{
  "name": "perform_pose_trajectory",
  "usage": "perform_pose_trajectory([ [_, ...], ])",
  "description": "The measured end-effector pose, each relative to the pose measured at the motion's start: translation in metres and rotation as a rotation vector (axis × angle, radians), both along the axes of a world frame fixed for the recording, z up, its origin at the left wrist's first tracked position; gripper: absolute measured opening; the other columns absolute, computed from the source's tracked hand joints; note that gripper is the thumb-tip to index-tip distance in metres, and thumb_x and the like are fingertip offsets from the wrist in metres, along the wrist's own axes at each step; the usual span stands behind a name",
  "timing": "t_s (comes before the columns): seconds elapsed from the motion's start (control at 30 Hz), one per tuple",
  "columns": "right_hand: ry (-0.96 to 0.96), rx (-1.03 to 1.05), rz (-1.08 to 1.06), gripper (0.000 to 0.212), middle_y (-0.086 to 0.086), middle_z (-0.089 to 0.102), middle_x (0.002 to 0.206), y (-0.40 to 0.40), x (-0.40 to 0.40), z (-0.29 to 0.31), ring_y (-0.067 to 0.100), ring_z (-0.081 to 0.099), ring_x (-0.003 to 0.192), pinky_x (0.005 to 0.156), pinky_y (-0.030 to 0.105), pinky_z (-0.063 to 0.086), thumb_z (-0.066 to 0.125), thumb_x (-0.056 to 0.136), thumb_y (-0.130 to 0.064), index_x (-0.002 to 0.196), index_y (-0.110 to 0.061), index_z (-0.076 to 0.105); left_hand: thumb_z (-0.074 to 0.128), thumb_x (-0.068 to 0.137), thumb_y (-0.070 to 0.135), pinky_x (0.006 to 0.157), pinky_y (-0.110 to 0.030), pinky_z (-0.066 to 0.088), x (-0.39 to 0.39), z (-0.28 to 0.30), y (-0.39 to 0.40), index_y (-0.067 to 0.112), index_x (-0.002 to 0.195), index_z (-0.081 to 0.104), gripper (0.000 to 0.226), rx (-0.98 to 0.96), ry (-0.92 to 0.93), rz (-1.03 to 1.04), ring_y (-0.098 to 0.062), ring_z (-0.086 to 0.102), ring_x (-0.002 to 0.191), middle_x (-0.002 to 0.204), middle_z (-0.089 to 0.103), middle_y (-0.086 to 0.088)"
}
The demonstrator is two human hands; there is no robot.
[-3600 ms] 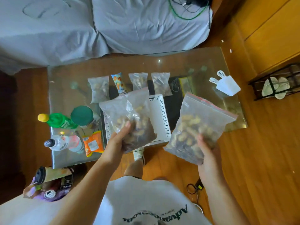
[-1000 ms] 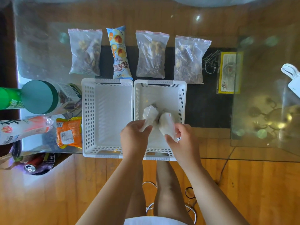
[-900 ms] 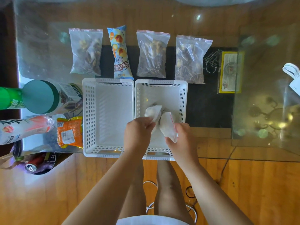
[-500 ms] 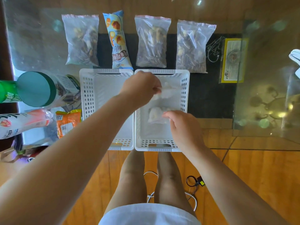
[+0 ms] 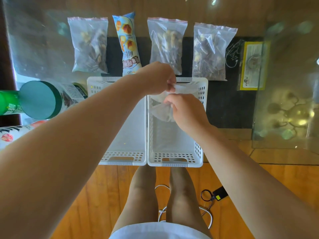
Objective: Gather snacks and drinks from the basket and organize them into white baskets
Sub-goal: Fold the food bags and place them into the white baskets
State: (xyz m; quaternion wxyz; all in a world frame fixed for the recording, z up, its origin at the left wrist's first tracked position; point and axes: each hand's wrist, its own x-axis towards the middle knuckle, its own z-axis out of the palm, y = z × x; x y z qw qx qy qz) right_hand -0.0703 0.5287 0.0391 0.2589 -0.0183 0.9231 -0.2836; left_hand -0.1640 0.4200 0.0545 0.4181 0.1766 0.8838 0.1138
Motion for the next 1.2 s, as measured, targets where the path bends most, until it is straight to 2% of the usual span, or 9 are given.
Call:
perform_pose_trajectory([
  [0.17,0.275,-0.005,-0.187,0.031,0.007,0.069,0.105,-0.005,-0.008,0.003,0.030,0.062,0.096,0.081,0.037,0.043,0.051,0.084,0.002,0.106,-0.012,0.068,0.062,0.087,0.017,0.102,-0.032,0.043,0.007,0.010,-0.010,0.021,0.127,0.056,0.041,0.214,0.097,0.356,-0.017,0.058,0.114,0.122,0.064,0.000],
  [0.27,0.446,0.085,-0.246,0.027,0.011,0.066,0.111,-0.004,0.007,0.000,0.030,0.061,0.103,0.087,0.040,0.045,0.063,0.080,-0.005,0.106,-0.011,0.067,0.057,0.083,0.008,0.089,-0.031,0.044,0.033,0.028,-0.013,0.015,0.116,0.063,0.035,0.337,0.550,0.446,-0.021,0.061,0.102,0.113,0.066,-0.003],
  [0.37,0.332,0.110,-0.346,0.042,0.012,0.052,0.133,-0.001,0.024,-0.008,0.028,0.047,0.125,0.100,0.044,0.037,0.062,0.084,-0.020,0.125,-0.014,0.054,0.052,0.079,0.006,0.075,-0.037,0.044,0.074,0.034,-0.011,0.012,0.092,0.071,0.024,0.477,0.770,0.266,-0.028,0.065,0.086,0.095,0.070,-0.006],
  [0.47,0.266,0.038,-0.510,0.052,0.011,0.041,0.142,0.008,0.033,-0.014,0.026,0.035,0.132,0.104,0.044,0.031,0.060,0.086,-0.027,0.134,-0.013,0.044,0.061,0.074,0.012,0.097,-0.043,0.039,0.111,0.009,-0.006,0.018,0.109,0.068,0.036,0.318,0.726,0.003,-0.029,0.063,0.108,0.116,0.067,-0.005],
  [0.53,0.261,-0.028,-0.566,0.054,0.009,0.040,0.144,0.013,0.038,-0.016,0.024,0.034,0.133,0.105,0.044,0.030,0.059,0.087,-0.024,0.136,-0.012,0.040,0.064,0.078,0.029,0.113,-0.050,0.022,0.121,-0.008,-0.003,0.022,0.139,0.045,0.064,0.049,0.667,-0.083,-0.027,0.038,0.137,0.145,0.046,-0.005],
  [0.6,0.247,-0.045,-0.588,0.055,0.008,0.038,0.147,0.017,0.041,-0.018,0.023,0.033,0.135,0.107,0.044,0.028,0.057,0.088,-0.022,0.138,-0.012,0.037,0.054,0.085,0.045,0.111,-0.055,0.010,0.115,-0.021,0.001,0.023,0.147,0.017,0.076,-0.055,0.606,-0.034,-0.028,0.012,0.142,0.155,0.026,-0.008],
  [0.8,0.245,-0.053,-0.583,0.054,0.009,0.033,0.150,0.025,0.039,-0.022,0.024,0.031,0.138,0.109,0.039,0.020,0.050,0.091,-0.024,0.140,-0.011,0.034,0.014,0.093,0.053,0.110,-0.050,-0.015,0.091,-0.052,0.003,0.030,0.140,-0.023,0.064,-0.112,0.528,0.018,-0.026,-0.021,0.139,0.152,-0.020,0.001],
  [0.9,0.250,-0.054,-0.582,0.054,0.007,0.033,0.150,0.028,0.036,-0.024,0.023,0.030,0.138,0.109,0.037,0.018,0.048,0.091,-0.025,0.141,-0.012,0.034,0.010,0.092,0.055,0.110,-0.048,-0.019,0.087,-0.058,0.002,0.035,0.135,-0.030,0.062,-0.113,0.485,0.011,-0.022,-0.023,0.142,0.150,-0.027,0.004],
  [1.2,0.227,-0.055,-0.543,0.051,0.007,0.033,0.151,0.034,0.027,-0.032,0.021,0.030,0.139,0.110,0.036,0.021,0.045,0.093,-0.027,0.141,-0.014,0.034,0.015,0.094,0.055,0.116,-0.048,-0.009,0.081,-0.058,-0.001,0.032,0.140,-0.024,0.065,-0.094,0.374,0.006,-0.021,-0.010,0.147,0.160,-0.013,0.003],
])
